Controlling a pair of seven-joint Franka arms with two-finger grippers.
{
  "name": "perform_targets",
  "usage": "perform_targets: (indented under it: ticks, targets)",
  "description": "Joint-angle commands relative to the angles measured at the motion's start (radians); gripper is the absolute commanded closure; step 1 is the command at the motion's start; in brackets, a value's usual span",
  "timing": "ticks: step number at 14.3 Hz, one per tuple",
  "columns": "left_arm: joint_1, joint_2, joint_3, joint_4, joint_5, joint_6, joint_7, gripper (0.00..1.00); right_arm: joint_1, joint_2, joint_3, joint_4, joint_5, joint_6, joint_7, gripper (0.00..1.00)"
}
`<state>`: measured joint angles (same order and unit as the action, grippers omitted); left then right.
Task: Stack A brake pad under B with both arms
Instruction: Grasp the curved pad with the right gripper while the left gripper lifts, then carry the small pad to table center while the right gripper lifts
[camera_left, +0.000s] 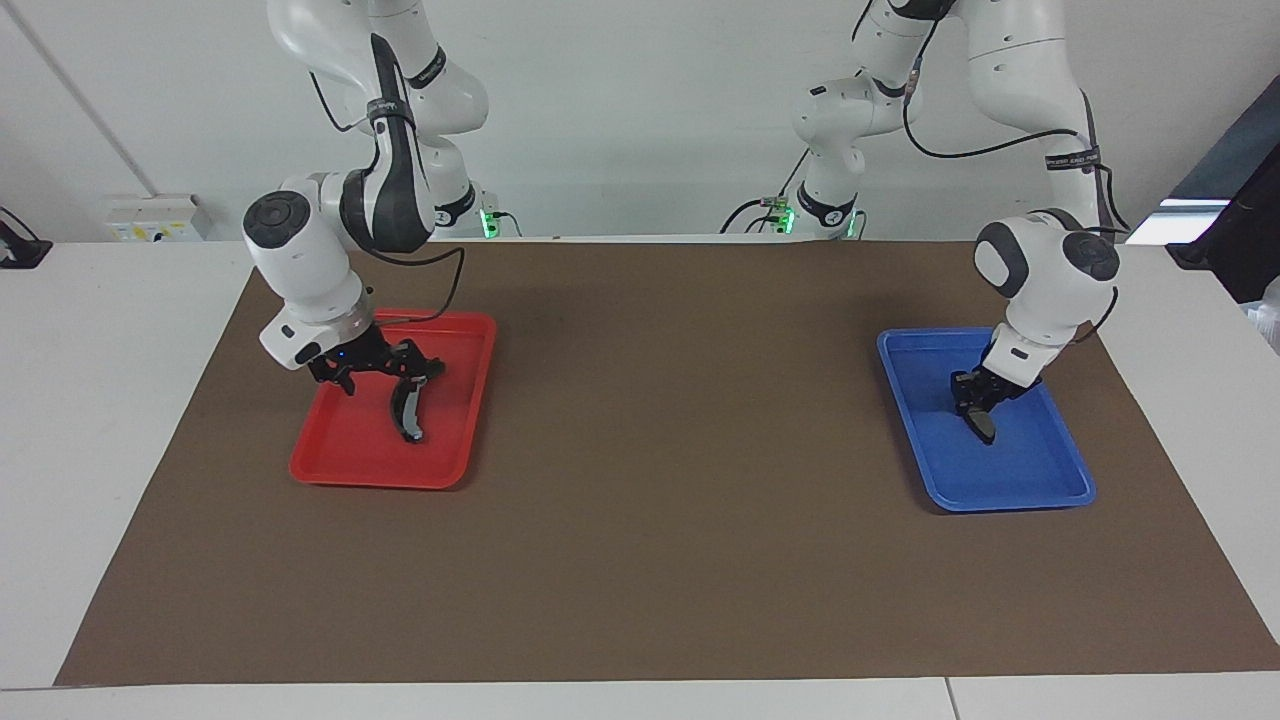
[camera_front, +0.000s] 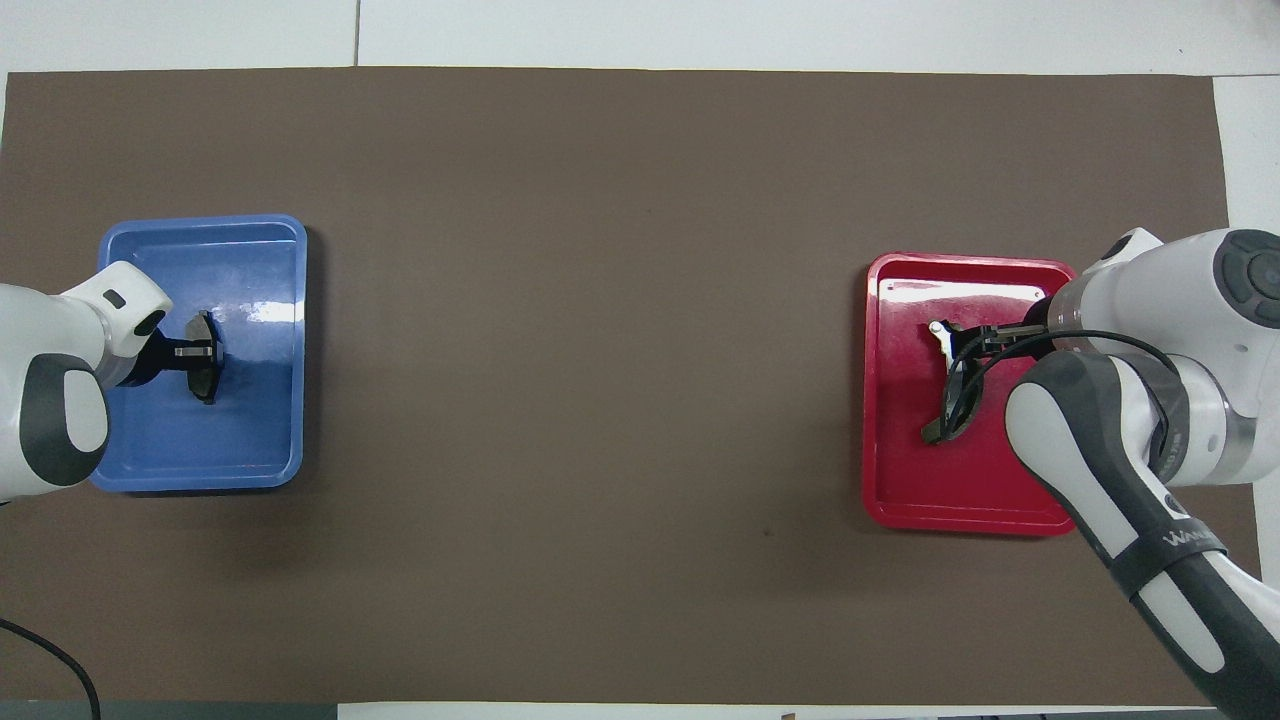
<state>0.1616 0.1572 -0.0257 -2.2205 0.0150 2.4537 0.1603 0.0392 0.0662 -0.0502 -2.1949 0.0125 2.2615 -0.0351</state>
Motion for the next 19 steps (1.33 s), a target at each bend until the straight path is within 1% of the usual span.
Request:
perform_targets:
  ticks: [1,3,4,6,7,9,11,13,15,17,19]
  targets:
    - [-0.040,-0.076,-0.002,0.033,0.010,-0.100,-0.008,0.99,-0.012,0.007,0.007,-0.026,0.007,0.036,0.001,0.00]
    - [-0.117,-0.094,-0.002,0.091,0.010,-0.220,-0.066,0.99,-0.009,0.027,0.007,-0.028,0.007,0.044,0.003,0.00]
    - [-0.178,-0.094,-0.003,0.113,0.010,-0.257,-0.149,0.99,-0.001,0.029,0.007,-0.032,0.007,0.047,0.006,0.00]
    - [-0.296,-0.094,-0.005,0.116,0.010,-0.243,-0.281,0.99,0.016,0.024,0.007,-0.060,0.007,0.068,0.011,0.07]
    - [-0.363,-0.090,-0.003,0.117,0.010,-0.240,-0.345,0.99,0.018,0.020,0.007,-0.084,0.007,0.104,0.017,0.07]
    - [-0.491,-0.068,-0.003,0.119,0.010,-0.198,-0.515,0.99,0.016,0.030,0.007,-0.103,0.007,0.115,0.017,0.07]
    - [-0.592,-0.030,-0.003,0.122,0.010,-0.147,-0.599,0.99,0.011,0.044,0.007,-0.103,0.007,0.110,0.015,0.12]
    - [-0.674,0.016,-0.003,0.145,0.010,-0.102,-0.675,0.99,0.014,0.044,0.007,-0.103,0.007,0.105,0.015,0.20]
    - [-0.726,0.085,-0.003,0.215,0.010,-0.095,-0.719,0.99,0.018,0.046,0.007,-0.100,0.007,0.102,0.015,0.27]
    - [-0.758,0.171,-0.002,0.307,0.010,-0.096,-0.760,0.99,0.018,0.044,0.007,-0.100,0.007,0.102,0.015,0.41]
    - [-0.780,0.211,-0.002,0.346,0.010,-0.091,-0.772,0.99,0.018,0.046,0.007,-0.100,0.007,0.099,0.015,0.58]
